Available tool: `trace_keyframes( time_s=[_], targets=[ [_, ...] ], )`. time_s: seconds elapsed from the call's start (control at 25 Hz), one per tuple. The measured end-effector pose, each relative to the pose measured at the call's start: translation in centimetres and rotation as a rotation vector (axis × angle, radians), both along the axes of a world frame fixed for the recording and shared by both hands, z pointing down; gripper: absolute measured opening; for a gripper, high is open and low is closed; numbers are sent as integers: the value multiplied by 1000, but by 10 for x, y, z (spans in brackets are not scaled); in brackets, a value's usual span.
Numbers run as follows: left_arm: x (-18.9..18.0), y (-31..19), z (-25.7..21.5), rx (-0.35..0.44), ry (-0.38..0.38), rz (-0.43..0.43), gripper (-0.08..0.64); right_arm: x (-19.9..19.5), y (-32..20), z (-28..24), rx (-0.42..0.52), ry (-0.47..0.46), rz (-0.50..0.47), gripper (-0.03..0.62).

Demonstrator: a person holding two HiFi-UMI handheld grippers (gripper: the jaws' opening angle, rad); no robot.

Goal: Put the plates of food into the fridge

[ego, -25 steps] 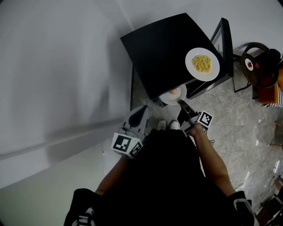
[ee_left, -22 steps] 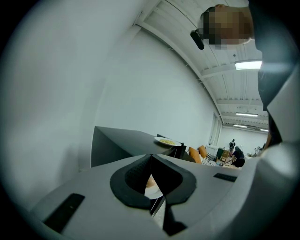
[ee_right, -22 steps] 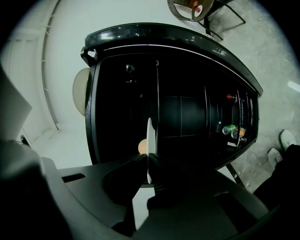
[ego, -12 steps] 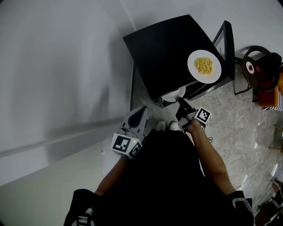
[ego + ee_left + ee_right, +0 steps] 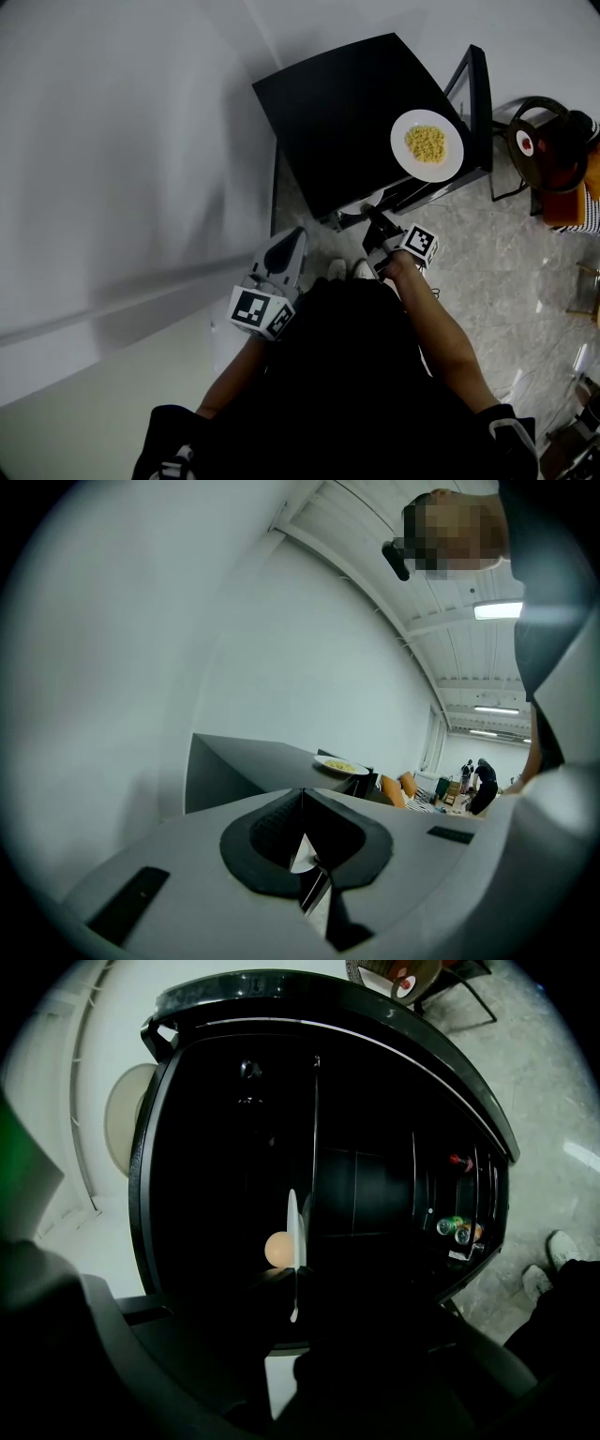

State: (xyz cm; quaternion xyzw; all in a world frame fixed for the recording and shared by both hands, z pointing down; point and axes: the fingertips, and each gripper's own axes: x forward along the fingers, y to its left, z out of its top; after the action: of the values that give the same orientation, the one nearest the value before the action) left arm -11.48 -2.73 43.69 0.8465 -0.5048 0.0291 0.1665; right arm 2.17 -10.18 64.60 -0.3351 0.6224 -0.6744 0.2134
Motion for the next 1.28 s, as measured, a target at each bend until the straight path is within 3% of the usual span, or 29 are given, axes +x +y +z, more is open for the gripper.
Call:
trace_keyframes(
  time_s=[0.76, 0.96, 1.04, 1.28],
  targets=[
    [-6, 3, -1, -1, -4, -29, 23, -10, -15, 3, -13, 35, 16, 31],
    [-3, 3, -1, 5, -7, -25, 23, -8, -14, 0, 11, 87, 8, 37],
    [-2, 4, 0, 11, -6, -21, 23, -4, -13, 0, 29, 112, 7, 123],
    [1, 5, 1, -6, 15, -15, 23, 5, -2, -11, 155, 241, -71, 130]
  ],
)
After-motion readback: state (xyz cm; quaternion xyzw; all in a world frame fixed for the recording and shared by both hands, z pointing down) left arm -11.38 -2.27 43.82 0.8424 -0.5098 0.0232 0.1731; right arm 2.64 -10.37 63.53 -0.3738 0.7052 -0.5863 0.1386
